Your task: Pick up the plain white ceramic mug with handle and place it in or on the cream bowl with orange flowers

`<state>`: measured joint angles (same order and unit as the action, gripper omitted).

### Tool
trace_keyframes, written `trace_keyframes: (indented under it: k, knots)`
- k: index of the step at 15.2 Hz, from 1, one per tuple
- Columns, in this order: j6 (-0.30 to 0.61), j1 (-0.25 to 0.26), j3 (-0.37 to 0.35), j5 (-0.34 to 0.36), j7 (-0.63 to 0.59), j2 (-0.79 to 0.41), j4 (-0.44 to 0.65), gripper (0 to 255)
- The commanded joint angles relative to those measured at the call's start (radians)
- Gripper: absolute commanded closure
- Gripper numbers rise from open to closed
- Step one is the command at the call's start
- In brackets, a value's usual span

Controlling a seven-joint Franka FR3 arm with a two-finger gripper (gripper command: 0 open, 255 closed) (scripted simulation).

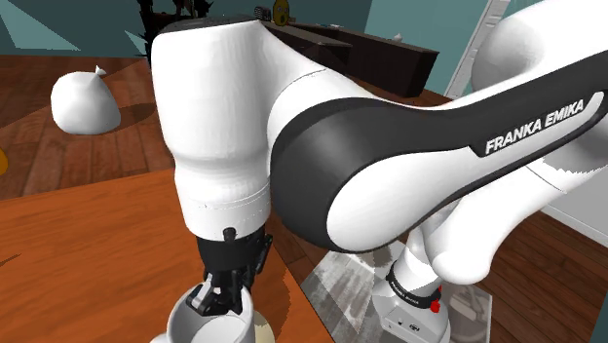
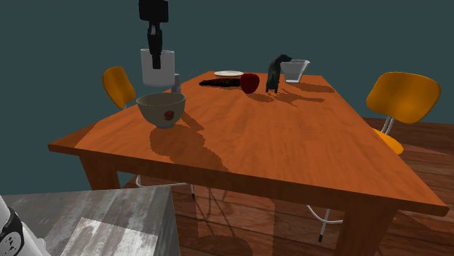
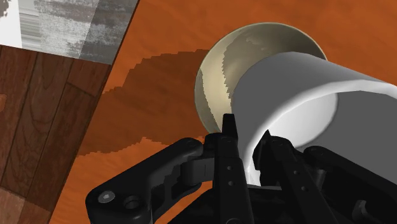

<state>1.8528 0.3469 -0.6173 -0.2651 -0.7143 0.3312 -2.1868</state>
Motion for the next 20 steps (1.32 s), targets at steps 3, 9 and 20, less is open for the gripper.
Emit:
trace_keyframes:
  k: [3, 9, 20]
  knots:
    - [0.055, 0.001, -0.010, -0.001, 0.002, -0.012, -0.043, 255]
    - [0.118, 0.001, -0.023, 0.000, 0.001, -0.031, -0.088, 255]
    - [0.118, 0.001, -0.023, 0.000, 0.001, -0.031, -0.087, 0]
